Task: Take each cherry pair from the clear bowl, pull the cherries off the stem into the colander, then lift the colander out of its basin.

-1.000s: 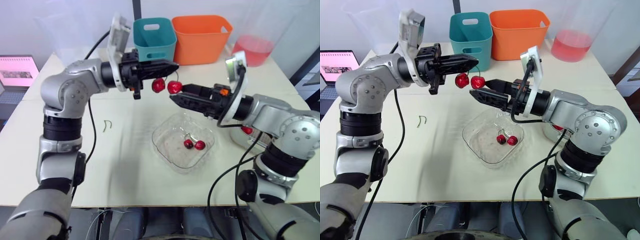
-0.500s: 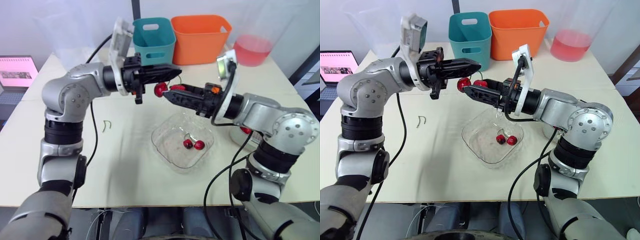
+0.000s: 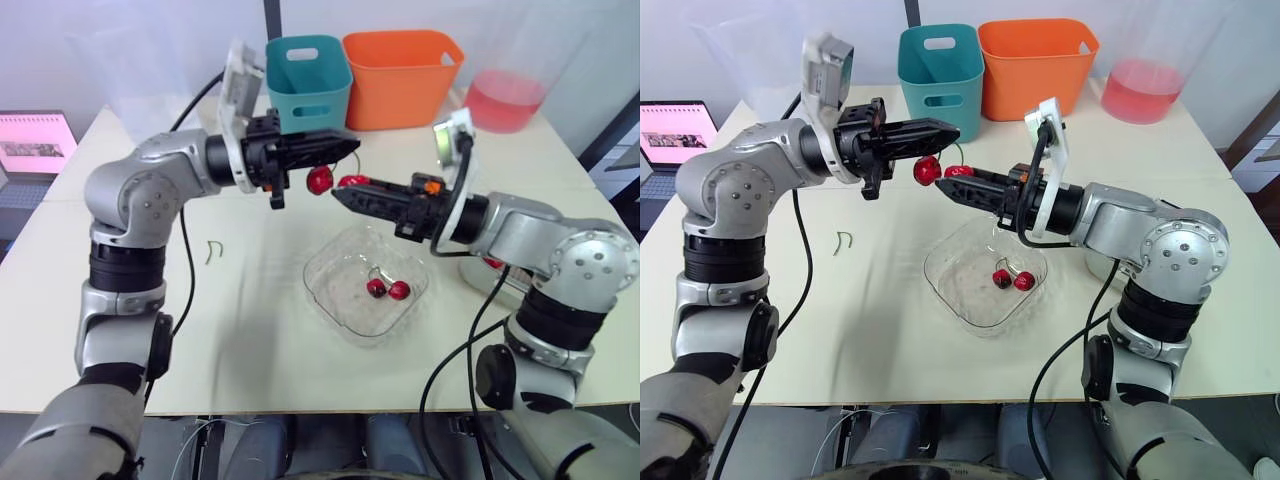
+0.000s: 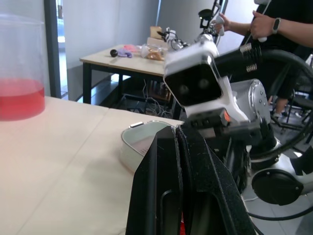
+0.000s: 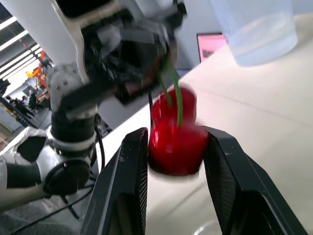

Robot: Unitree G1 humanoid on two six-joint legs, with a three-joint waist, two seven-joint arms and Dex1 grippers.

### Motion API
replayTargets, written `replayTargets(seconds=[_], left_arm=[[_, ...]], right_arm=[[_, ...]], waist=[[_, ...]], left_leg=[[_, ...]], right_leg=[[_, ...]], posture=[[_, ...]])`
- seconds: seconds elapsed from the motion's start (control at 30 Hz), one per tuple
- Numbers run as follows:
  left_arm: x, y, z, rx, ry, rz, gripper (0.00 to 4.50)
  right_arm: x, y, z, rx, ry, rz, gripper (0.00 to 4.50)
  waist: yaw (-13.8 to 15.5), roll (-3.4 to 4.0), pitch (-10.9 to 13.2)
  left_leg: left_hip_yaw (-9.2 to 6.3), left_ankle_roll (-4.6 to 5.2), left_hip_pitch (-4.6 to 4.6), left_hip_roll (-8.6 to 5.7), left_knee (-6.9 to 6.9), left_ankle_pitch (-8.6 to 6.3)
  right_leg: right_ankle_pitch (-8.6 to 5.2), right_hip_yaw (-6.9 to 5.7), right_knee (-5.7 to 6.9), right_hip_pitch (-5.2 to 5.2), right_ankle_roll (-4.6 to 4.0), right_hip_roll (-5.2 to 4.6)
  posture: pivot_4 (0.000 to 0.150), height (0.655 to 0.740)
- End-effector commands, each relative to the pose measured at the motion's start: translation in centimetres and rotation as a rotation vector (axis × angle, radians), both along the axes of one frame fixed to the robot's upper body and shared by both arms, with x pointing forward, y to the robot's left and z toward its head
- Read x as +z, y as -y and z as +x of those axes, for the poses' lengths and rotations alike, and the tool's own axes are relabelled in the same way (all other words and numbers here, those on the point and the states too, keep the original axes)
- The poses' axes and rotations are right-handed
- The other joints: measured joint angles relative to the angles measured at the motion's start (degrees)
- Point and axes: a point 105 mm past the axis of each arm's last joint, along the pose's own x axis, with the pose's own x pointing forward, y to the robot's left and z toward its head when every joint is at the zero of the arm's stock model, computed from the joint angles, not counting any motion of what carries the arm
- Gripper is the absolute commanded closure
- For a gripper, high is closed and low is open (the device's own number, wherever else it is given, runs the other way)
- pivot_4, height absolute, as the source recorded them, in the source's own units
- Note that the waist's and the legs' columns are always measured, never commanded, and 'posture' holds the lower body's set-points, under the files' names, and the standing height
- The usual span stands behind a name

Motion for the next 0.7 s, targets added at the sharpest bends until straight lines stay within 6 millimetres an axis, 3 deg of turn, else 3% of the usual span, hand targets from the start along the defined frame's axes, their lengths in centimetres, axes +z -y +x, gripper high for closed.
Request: replayTargets(seconds=[0.03,0.4,0.53,0.63,0.7], left_arm=[[2.2,-0.4,-0.4,0.004,0.070,-0.059,4.50],[1.6,-0.3,-0.8,-0.016,0.053,-0.042,4.50],[1.6,-0.3,-0.9,-0.020,0.049,-0.043,4.50],[1.7,-0.3,-1.0,-0.024,0.048,-0.045,4.50],[1.7,-0.3,-1.0,-0.025,0.048,-0.046,4.50]], right_arm=[[0.6,-0.1,-0.5,0.018,0.041,0.013,2.76],[1.5,0.0,0.0,-0.002,0.048,0.071,2.76],[1.7,0.1,0.0,-0.005,0.051,0.077,1.53],[1.7,0.2,0.3,-0.021,0.046,0.078,0.02],[1.7,0.2,0.3,-0.024,0.045,0.079,0.02]], waist=[[-0.02,0.00,0.00],[0.01,0.00,0.00],[0.01,0.00,0.00],[-0.01,0.00,0.00],[0.01,0.00,0.00]], left_leg=[[0.00,0.00,0.00,0.00,0.00,0.00],[0.00,0.00,0.00,0.00,0.00,0.00],[0.00,0.00,0.00,0.00,0.00,0.00],[0.00,0.00,0.00,0.01,0.00,0.00],[0.00,0.00,0.00,0.01,0.00,0.00]], right_leg=[[0.00,0.00,0.00,0.00,0.00,0.00],[0.00,0.00,-0.01,0.00,0.00,0.00],[0.00,0.00,-0.01,0.00,0.00,0.00],[0.00,0.00,-0.01,0.00,0.00,0.00],[0.00,0.00,-0.01,0.00,0.00,0.00]], posture=[[0.150,0.7400],[0.150,0.7400],[0.150,0.7400],[0.150,0.7400],[0.150,0.7400]])
